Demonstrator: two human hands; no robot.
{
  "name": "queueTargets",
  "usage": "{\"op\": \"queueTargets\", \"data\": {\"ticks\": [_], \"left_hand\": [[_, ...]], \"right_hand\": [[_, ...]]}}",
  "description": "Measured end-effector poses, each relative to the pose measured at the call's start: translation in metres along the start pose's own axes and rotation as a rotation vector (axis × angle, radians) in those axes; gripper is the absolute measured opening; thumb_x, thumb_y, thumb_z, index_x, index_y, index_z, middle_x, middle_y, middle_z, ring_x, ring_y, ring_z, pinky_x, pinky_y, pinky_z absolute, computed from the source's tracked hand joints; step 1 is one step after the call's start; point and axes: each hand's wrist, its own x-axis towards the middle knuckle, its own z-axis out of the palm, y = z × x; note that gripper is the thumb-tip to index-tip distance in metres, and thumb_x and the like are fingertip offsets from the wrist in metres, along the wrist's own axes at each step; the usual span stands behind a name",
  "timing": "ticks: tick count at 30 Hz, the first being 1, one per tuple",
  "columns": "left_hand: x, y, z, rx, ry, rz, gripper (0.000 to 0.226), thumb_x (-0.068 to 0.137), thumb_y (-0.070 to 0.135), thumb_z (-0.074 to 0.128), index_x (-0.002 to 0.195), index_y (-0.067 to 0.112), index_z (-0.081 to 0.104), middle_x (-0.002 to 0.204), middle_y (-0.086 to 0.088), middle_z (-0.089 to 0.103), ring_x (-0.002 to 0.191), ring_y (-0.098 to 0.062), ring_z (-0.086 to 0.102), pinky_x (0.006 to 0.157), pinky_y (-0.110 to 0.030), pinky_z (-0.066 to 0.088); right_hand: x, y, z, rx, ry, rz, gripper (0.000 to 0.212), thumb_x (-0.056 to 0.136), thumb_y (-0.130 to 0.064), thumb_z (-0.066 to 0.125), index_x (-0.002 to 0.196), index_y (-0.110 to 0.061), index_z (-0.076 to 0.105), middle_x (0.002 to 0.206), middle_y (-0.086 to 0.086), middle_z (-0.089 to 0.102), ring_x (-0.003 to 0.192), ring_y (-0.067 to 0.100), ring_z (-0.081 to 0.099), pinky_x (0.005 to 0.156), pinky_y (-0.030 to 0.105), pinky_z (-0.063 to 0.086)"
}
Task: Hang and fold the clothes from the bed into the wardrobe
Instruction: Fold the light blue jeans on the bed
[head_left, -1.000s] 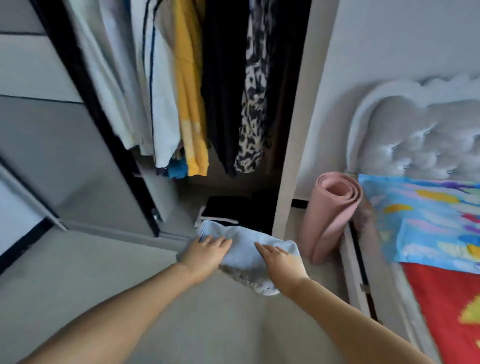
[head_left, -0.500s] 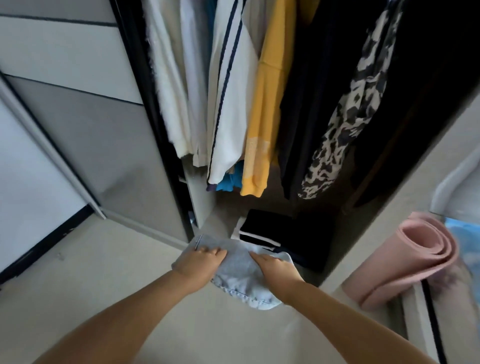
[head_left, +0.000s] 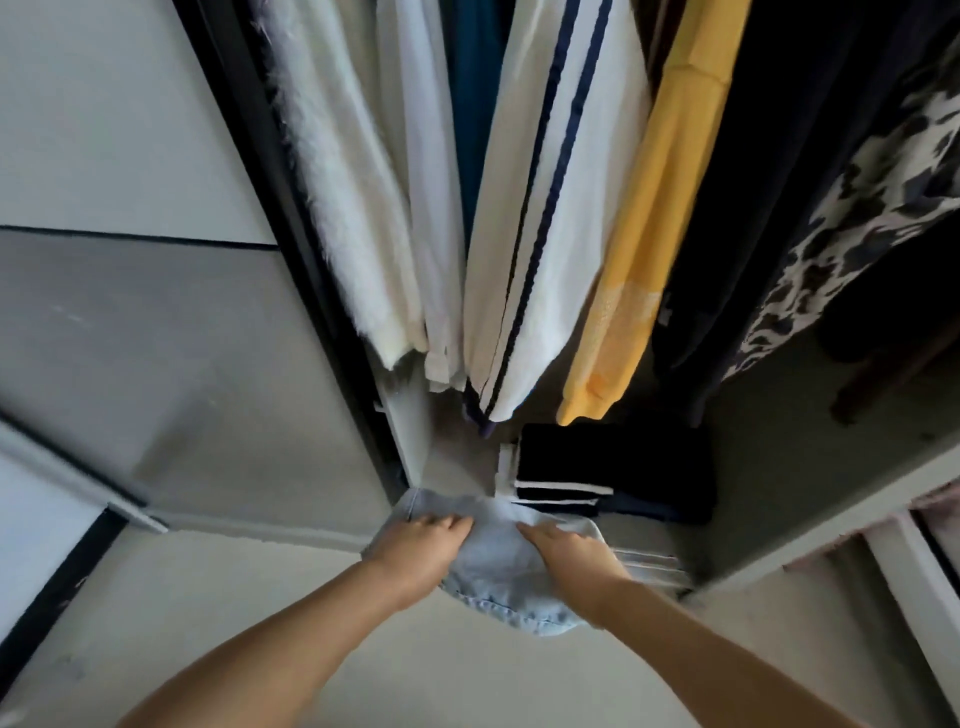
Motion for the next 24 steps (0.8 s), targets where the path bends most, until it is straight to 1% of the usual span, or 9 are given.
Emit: {"op": "queueTargets", "data": {"ticks": [3, 7, 10, 13, 16, 18, 20, 22, 24], "left_hand": [[0.032, -0.033, 0.014, 0.009, -0.042, 0.093, 0.057, 0.091, 0.008, 0.05, 0.142, 0.017, 0.028, 0.139, -0.004, 0.046, 0.122, -0.028, 0.052, 0.098, -0.044, 0.045], [0.082, -0.052, 0.045, 0.011, -0.092, 0.195, 0.068, 0.092, 0.008, 0.048, 0.151, 0.017, 0.014, 0.149, -0.007, 0.036, 0.128, -0.03, 0.045, 0.104, -0.043, 0.039], [0.128, -0.059, 0.079, -0.002, -0.117, 0.196, 0.072, 0.093, 0.009, 0.049, 0.152, 0.018, 0.01, 0.152, -0.008, 0.031, 0.131, -0.03, 0.042, 0.107, -0.044, 0.036], [0.172, -0.067, 0.115, -0.045, -0.142, 0.156, 0.07, 0.093, 0.014, 0.051, 0.151, 0.021, 0.013, 0.149, -0.007, 0.036, 0.13, -0.029, 0.044, 0.106, -0.044, 0.037], [0.234, -0.084, 0.144, -0.045, -0.02, 0.148, 0.062, 0.094, 0.014, 0.048, 0.15, 0.02, 0.021, 0.145, -0.007, 0.043, 0.126, -0.029, 0.049, 0.104, -0.04, 0.04], [0.275, -0.098, 0.146, -0.041, 0.089, 0.125, 0.06, 0.093, 0.013, 0.05, 0.148, 0.019, 0.026, 0.142, -0.006, 0.047, 0.124, -0.028, 0.052, 0.102, -0.039, 0.042], [0.316, -0.112, 0.148, -0.016, 0.226, 0.066, 0.059, 0.092, 0.012, 0.051, 0.147, 0.019, 0.029, 0.139, -0.007, 0.049, 0.122, -0.029, 0.053, 0.098, -0.039, 0.045], [0.357, -0.13, 0.152, 0.016, 0.378, -0.015, 0.058, 0.094, 0.009, 0.046, 0.148, 0.02, 0.028, 0.139, -0.009, 0.049, 0.122, -0.031, 0.051, 0.099, -0.04, 0.045], [0.384, -0.145, 0.157, 0.022, 0.461, -0.108, 0.058, 0.095, 0.009, 0.04, 0.15, 0.021, 0.024, 0.144, -0.011, 0.044, 0.128, -0.033, 0.044, 0.105, -0.044, 0.038]], "right_hand": [[0.033, -0.014, 0.013, 0.045, -0.052, 0.096, 0.071, 0.094, -0.018, 0.049, 0.153, -0.027, 0.011, 0.151, 0.002, 0.034, 0.128, 0.025, 0.047, 0.105, 0.033, 0.039], [0.075, -0.005, 0.037, 0.085, -0.096, 0.211, 0.08, 0.088, -0.013, 0.054, 0.153, -0.03, 0.009, 0.148, -0.001, 0.035, 0.116, 0.025, 0.056, 0.095, 0.035, 0.048], [0.123, 0.019, 0.063, 0.06, -0.086, 0.211, 0.071, 0.093, -0.018, 0.048, 0.153, -0.027, 0.01, 0.146, 0.002, 0.038, 0.12, 0.023, 0.053, 0.099, 0.032, 0.044], [0.17, 0.041, 0.089, 0.026, -0.056, 0.199, 0.068, 0.094, -0.01, 0.042, 0.153, -0.026, 0.012, 0.144, 0.005, 0.041, 0.121, 0.024, 0.052, 0.099, 0.033, 0.044], [0.231, 0.07, 0.11, -0.05, 0.066, 0.218, 0.063, 0.097, -0.01, 0.037, 0.152, -0.034, 0.016, 0.143, 0.003, 0.044, 0.117, 0.027, 0.056, 0.097, 0.039, 0.045], [0.269, 0.087, 0.101, -0.045, 0.182, 0.23, 0.055, 0.1, -0.018, 0.035, 0.149, -0.04, 0.024, 0.141, 0.003, 0.048, 0.116, 0.03, 0.057, 0.097, 0.041, 0.045], [0.311, 0.102, 0.093, -0.089, 0.308, 0.238, 0.051, 0.101, -0.02, 0.033, 0.147, -0.039, 0.028, 0.141, 0.004, 0.048, 0.119, 0.03, 0.055, 0.098, 0.04, 0.045], [0.359, 0.116, 0.087, -0.155, 0.432, 0.256, 0.058, 0.098, -0.013, 0.035, 0.149, -0.036, 0.024, 0.143, 0.005, 0.046, 0.121, 0.031, 0.053, 0.1, 0.04, 0.044], [0.4, 0.121, 0.082, -0.136, 0.515, 0.269, 0.064, 0.095, -0.007, 0.036, 0.151, -0.035, 0.019, 0.149, 0.005, 0.039, 0.126, 0.031, 0.049, 0.102, 0.042, 0.041]]}}
